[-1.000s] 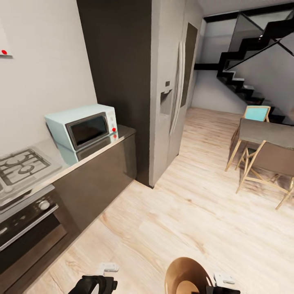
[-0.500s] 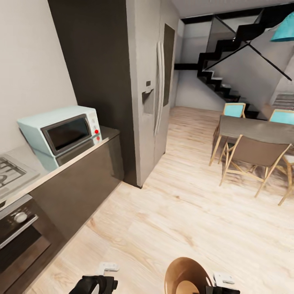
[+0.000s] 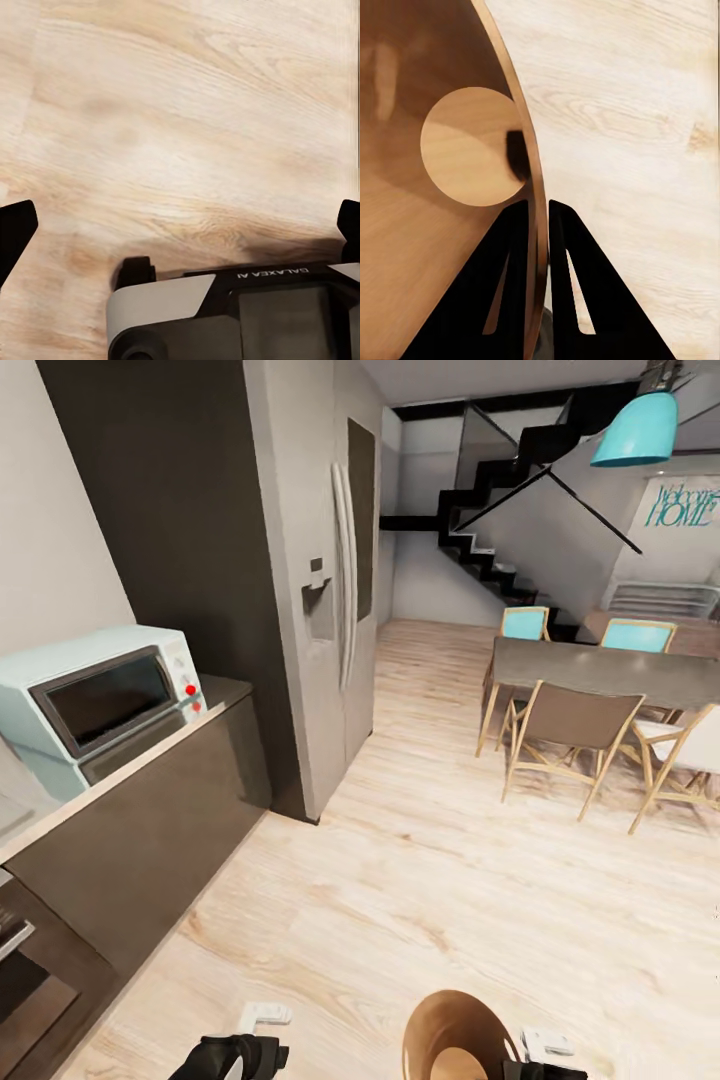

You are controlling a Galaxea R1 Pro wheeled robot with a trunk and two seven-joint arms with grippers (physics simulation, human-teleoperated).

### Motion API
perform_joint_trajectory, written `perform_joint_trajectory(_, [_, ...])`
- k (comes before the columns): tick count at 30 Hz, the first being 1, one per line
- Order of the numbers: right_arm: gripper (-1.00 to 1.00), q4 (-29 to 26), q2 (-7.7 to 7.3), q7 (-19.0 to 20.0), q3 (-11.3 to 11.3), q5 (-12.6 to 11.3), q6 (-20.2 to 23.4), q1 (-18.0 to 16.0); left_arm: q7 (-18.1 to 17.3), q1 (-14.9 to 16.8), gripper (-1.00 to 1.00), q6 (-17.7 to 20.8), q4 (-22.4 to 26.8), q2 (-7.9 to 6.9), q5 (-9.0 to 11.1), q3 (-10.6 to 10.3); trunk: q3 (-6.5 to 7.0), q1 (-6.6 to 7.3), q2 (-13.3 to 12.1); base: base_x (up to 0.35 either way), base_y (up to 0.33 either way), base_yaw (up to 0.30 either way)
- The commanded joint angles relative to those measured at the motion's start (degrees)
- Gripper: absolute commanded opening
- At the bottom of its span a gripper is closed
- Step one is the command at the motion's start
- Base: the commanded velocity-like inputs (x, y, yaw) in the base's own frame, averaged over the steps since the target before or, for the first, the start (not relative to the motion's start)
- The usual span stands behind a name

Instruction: Put the three can of soda from the living room inside the tash can in the kitchen.

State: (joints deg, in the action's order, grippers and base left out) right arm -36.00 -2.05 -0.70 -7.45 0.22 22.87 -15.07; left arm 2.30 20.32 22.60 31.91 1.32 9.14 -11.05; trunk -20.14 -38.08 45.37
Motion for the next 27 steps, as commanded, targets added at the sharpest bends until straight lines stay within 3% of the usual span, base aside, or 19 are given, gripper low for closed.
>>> perform_joint_trajectory(1, [-1.0,0.0,0.01,0.4,0.0,-0.4,0.0,0.0,0.0,0.0,1.0,0.0,0.0,0.0,0.0,0.0,0.0,0.0,0.0,0.057,0.0,-0.25])
perform_joint_trajectory(13, [-1.0,0.0,0.05,0.4,0.0,-0.4,0.0,0.0,0.0,0.0,1.0,-0.1,0.0,0.0,0.0,0.0,0.11,0.0,0.0,0.14,-0.077,-0.25])
perform_joint_trajectory(27, [-1.0,0.0,0.12,0.4,0.1,-0.4,-0.1,0.0,0.1,0.0,1.0,-0.2,0.0,0.07,-0.1,0.0,0.38,0.0,0.0,0.252,-0.136,-0.25])
